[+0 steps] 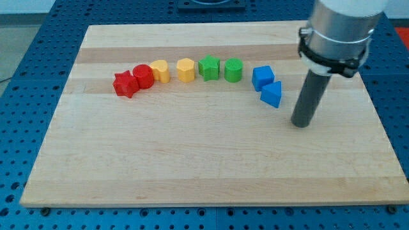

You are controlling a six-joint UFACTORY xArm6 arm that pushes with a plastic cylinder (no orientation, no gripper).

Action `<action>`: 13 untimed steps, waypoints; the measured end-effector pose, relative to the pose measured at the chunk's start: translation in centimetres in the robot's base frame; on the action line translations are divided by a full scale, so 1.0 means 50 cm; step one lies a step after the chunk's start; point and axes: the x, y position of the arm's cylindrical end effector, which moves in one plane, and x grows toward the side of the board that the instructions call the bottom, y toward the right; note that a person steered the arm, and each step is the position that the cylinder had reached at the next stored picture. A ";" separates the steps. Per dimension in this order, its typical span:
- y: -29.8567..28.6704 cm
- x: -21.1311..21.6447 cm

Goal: Move the blue triangle closer to blue cube

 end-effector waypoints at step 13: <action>-0.127 -0.014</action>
